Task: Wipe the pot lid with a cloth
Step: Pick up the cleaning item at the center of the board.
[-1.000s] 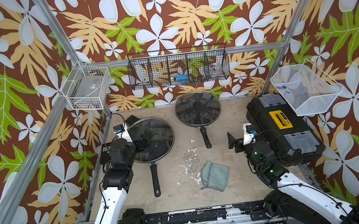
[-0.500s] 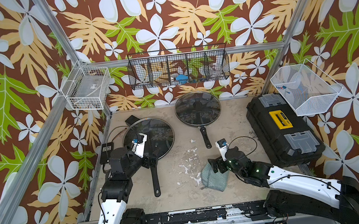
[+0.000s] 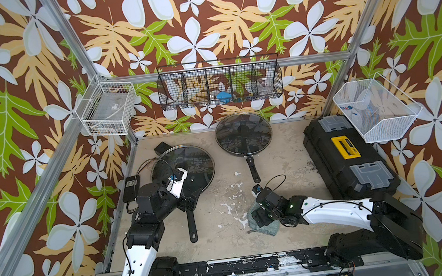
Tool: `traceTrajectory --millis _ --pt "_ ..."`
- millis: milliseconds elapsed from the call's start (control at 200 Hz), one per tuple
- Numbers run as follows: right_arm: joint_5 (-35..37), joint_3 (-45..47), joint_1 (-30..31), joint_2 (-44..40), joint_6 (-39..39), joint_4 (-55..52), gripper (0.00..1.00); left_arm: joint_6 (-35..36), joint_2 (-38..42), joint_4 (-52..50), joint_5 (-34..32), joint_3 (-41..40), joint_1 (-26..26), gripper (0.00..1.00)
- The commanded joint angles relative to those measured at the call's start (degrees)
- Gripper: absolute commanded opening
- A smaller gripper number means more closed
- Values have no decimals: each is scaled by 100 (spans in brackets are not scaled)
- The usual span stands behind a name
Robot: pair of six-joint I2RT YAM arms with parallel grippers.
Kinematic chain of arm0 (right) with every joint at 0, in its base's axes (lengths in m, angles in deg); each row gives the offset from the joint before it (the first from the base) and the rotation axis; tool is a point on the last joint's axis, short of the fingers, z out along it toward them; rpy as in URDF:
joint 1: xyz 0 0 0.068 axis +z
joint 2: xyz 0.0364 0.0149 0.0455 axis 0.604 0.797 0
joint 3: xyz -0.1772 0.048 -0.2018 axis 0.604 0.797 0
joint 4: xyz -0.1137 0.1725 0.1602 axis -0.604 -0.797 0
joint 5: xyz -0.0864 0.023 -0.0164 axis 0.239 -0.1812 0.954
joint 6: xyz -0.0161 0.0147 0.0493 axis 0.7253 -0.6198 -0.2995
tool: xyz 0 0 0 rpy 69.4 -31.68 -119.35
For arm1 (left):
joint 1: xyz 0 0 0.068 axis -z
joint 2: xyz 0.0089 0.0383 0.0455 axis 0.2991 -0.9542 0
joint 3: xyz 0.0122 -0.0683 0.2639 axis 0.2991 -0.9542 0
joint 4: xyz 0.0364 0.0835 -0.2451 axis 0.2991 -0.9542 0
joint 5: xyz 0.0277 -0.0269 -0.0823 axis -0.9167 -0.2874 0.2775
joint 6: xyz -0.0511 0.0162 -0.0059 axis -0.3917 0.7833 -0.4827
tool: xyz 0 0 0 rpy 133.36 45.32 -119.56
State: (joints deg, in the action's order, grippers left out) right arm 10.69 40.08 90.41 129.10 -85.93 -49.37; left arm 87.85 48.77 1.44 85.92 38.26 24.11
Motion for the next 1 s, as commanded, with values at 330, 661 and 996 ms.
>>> traceTrajectory --millis 330,661,996 --pt "-248 -38 36 373 -358 -325 80 -107 31 235 -171 -70 2 100" --pt "-274 125 36 830 -413 -242 45 -99 65 213 -171 -87 1 100" --pt "89 -58 36 360 -402 -351 0 -140 59 295 -212 -146 5 100"
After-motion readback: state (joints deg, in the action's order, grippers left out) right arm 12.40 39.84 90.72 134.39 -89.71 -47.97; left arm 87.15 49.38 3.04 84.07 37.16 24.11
